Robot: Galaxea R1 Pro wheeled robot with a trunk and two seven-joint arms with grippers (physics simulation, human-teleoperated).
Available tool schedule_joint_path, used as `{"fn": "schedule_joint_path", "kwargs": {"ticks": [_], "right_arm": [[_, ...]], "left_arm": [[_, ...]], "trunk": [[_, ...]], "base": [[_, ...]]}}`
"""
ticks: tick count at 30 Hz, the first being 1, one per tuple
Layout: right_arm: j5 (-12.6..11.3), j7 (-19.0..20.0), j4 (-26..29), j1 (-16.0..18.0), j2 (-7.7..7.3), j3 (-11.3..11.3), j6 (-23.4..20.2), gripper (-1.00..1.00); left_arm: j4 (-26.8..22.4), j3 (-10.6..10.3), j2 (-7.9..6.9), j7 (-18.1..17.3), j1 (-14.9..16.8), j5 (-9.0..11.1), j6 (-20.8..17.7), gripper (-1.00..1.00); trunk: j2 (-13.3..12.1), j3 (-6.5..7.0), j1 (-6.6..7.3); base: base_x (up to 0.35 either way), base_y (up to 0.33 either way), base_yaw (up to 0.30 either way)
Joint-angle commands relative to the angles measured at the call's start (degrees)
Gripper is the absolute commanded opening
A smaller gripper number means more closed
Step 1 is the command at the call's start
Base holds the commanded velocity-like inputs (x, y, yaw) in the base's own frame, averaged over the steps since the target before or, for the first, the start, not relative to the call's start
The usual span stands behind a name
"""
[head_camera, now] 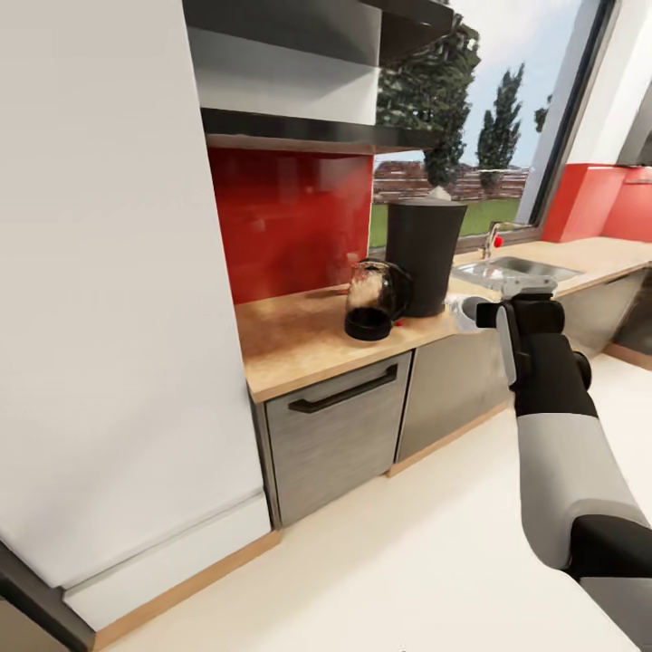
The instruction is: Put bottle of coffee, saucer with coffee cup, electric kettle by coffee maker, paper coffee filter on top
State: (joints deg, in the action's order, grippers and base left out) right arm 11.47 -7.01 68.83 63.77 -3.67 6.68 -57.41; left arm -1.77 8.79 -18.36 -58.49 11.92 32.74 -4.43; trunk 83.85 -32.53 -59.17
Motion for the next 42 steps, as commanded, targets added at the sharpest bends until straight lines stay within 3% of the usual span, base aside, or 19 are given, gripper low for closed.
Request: {"fn": "schedule_joint_path", "kwargs": {"ticks": [1, 2, 3, 8, 19, 42], "right_arm": [[-0.7, 0.0, 0.0, 0.0, -1.64, 0.0, -0.1, -1.0], [-0.7, 0.0, 0.0, 0.0, -2.52, 0.0, -0.1, -1.0], [-0.7, 0.0, 0.0, 0.0, -4.55, 0.0, -0.1, -1.0], [-0.7, 0.0, -0.1, 0.0, -6.79, 0.0, 0.0, -1.0], [-0.5, 3.2, -0.8, 0.0, -7.22, -0.1, -0.1, -1.0], [-0.6, 3.4, -2.0, 0.0, -7.15, -0.1, 0.0, -1.0]], "left_arm": [[0.0, 0.4, -0.01, -0.2, 0.0, -0.2, -0.5, 1.0], [0.0, 0.4, -0.01, -0.2, 0.0, -0.2, -0.5, 1.0], [0.0, 0.4, -0.01, -0.2, 0.0, -0.2, -0.5, 1.0], [0.0, 0.4, -0.01, -0.2, 0.0, -0.2, -0.6, 1.0], [0.0, 0.4, -0.01, -0.2, 0.0, -0.2, -0.6, 1.0], [0.0, 0.4, -0.01, -0.1, 0.0, -0.2, -0.6, 1.0]], "trunk": [[0.0, -0.05, 0.0], [0.0, -0.05, 0.0], [0.0, -0.05, 0.0], [0.0, -0.04, 0.0], [0.0, -0.04, 0.0], [0.0, -0.04, 0.0]], "base": [[0.0, 0.0, -0.253], [0.0, 0.0, -0.236], [0.0, 0.0, -0.131], [0.0, 0.0, -0.056], [0.001, -0.003, -0.004], [0.169, -0.244, -0.042]]}}
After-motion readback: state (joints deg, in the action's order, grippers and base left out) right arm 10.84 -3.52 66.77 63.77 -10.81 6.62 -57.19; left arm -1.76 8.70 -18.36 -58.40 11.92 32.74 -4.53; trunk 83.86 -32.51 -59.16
